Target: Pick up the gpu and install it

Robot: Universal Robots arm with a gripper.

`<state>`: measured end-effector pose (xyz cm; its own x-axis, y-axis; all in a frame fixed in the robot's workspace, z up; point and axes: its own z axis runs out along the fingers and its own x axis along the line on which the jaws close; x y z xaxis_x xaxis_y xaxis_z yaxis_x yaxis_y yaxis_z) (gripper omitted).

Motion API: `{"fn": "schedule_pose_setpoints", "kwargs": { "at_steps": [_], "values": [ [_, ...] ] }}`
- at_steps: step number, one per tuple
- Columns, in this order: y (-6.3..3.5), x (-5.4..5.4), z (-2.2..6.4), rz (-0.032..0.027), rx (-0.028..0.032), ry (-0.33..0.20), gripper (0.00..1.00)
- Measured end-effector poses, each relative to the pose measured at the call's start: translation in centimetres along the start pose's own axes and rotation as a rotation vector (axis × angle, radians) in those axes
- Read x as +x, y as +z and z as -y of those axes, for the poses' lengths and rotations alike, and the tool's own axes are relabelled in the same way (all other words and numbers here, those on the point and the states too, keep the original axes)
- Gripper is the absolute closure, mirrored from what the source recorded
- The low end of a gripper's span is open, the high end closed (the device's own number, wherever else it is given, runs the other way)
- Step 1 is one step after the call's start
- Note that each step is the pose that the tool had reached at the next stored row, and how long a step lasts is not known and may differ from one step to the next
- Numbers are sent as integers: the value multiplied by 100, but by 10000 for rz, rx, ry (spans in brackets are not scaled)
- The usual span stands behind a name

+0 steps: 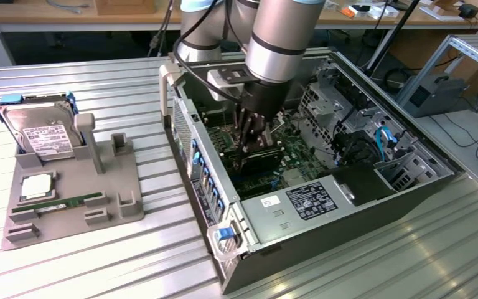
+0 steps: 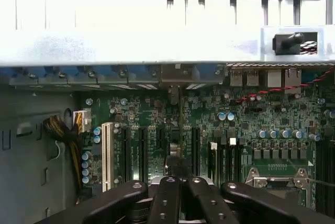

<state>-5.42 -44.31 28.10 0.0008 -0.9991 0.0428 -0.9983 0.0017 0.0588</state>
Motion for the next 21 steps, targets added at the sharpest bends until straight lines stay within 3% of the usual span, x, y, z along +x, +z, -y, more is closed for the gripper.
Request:
{"fn": "schedule_pose_setpoints", "kwargs": {
  "at_steps": [8, 21],
  "values": [
    [46, -2, -59, -5, -2, 0, 89],
    [110, -4, -86, -7, -1, -1, 89]
  ]
}}
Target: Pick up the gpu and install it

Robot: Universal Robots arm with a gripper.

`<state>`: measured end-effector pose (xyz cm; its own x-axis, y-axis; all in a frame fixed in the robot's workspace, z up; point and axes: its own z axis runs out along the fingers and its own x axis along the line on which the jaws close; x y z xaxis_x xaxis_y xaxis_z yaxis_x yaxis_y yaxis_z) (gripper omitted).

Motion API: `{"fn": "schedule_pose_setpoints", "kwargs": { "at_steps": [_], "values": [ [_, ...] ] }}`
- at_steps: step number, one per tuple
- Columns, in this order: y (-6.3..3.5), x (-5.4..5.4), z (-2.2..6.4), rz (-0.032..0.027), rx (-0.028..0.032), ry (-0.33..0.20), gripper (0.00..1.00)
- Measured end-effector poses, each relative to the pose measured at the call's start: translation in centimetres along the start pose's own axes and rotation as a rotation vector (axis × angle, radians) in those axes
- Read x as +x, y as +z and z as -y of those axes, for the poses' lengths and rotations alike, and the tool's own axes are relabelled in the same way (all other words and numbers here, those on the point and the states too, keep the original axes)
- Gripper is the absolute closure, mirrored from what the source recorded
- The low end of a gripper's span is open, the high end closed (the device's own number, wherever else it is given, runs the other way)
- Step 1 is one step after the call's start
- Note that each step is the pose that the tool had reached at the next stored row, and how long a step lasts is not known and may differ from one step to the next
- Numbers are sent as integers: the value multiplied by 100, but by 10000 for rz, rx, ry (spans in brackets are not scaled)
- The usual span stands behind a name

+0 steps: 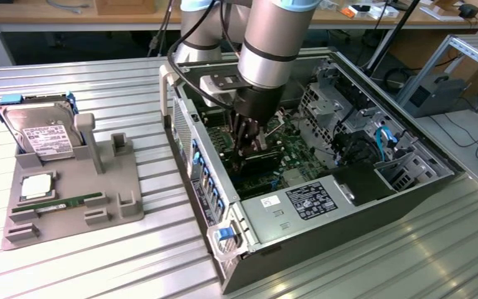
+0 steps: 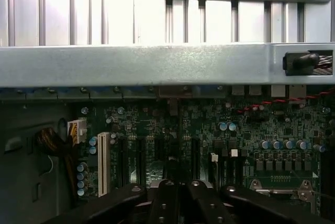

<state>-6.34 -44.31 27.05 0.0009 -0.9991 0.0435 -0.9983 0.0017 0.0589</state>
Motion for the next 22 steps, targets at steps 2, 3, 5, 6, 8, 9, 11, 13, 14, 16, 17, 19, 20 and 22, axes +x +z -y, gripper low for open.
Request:
{"fn": "schedule_pose_setpoints", "kwargs": {
  "at_steps": [2, 3, 5, 6, 8, 9, 11, 13, 14, 16, 17, 19, 20, 22],
  "values": [
    [18, 1, 1, -10, -3, -1, 89],
    [37, 0, 1, -6, -2, 0, 89],
    [7, -3, 0, 7, 19, 2, 89],
    [-47, 0, -3, 20, 30, 3, 89],
    [-69, 3, 48, 4, 23, 1, 89],
    [-72, 3, 86, 2, 16, 1, 89],
    [-79, 4, 210, 2, -36, -2, 89],
    [-83, 4, 404, 4, -120, -4, 89],
    [-85, 4, 475, 1, -150, -7, 89],
    [-92, 4, 624, -2, -202, -9, 89],
    [-95, 4, 706, 1, -212, -8, 89],
    [-127, 5, 812, 3, -212, -10, 89],
    [-193, 8, 829, 1, -214, -9, 89],
    [-364, 15, 839, 2, -213, -9, 89]
  ]
}}
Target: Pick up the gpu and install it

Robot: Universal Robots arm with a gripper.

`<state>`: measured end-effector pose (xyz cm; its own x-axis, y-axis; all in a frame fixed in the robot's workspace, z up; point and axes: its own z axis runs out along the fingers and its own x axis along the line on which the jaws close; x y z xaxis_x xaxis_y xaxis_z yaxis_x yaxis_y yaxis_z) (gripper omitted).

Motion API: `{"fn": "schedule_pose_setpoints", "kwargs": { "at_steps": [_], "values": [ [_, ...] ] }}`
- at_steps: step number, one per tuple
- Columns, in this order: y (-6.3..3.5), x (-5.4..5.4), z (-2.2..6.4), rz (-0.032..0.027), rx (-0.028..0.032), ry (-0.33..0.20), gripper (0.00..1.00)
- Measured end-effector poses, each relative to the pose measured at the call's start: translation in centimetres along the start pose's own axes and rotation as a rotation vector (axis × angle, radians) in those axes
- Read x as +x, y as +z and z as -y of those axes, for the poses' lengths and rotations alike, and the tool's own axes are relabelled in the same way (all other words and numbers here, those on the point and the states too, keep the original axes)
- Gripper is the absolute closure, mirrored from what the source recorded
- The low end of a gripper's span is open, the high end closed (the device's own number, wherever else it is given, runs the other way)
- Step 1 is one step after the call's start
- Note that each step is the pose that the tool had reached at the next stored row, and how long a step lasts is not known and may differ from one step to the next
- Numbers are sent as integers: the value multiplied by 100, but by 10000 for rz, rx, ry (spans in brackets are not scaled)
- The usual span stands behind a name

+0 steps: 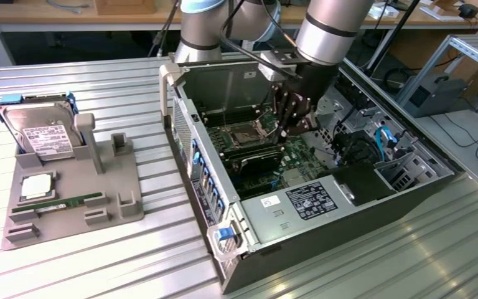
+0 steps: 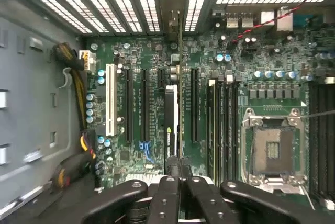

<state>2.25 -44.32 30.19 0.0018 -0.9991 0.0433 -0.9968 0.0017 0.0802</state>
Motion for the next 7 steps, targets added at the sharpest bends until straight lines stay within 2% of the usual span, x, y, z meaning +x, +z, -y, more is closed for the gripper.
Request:
{"fn": "schedule_pose_setpoints", "kwargs": {
  "at_steps": [1, 7],
  "values": [
    [-71, 3, -5, 0, 0, 1, 89],
    [-81, 4, -5, 0, 0, 0, 89]
  ]
}}
